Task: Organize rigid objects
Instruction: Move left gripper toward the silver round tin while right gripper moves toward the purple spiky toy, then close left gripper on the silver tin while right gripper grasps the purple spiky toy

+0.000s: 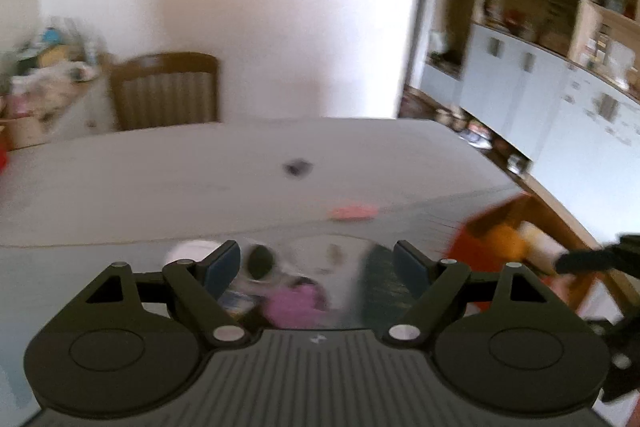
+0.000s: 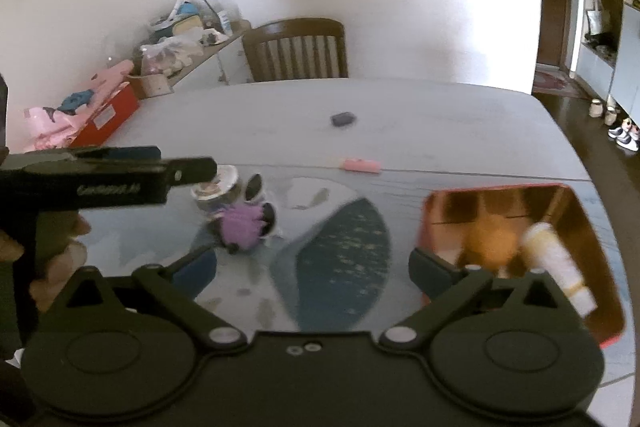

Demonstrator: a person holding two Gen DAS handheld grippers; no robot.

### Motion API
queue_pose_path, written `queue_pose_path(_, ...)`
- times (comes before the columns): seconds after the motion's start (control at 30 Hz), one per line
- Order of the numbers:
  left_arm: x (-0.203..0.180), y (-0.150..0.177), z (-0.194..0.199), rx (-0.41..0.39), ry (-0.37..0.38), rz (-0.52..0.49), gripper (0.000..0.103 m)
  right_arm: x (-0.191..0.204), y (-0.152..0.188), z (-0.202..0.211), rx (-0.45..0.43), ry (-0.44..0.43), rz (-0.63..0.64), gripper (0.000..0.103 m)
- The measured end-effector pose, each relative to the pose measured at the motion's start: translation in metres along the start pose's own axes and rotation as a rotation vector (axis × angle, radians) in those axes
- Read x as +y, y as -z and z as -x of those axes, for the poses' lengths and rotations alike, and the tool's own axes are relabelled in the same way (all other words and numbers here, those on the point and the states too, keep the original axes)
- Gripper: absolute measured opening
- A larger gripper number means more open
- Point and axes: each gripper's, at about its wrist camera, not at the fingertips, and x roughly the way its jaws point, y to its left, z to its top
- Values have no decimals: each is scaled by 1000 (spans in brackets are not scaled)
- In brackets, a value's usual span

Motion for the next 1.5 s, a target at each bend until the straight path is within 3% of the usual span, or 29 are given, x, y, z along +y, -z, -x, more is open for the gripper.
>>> queue_pose_path(0.2,44,0,-16,12,-75,24,84,32,-5,-25,23,-6,16,103)
queue_pose_path(0.5,86,13,-65,110,-93,61,84,66,-10,-70,89,-5,81,100)
queue_pose_path(1.03,92,30,-122,190,-92,21,84,85,-18,-133,170,17,190,82)
queue_pose_path(1.5,97,34,-143,184,-56,26,84,89,-16,-161,203,52,208,63)
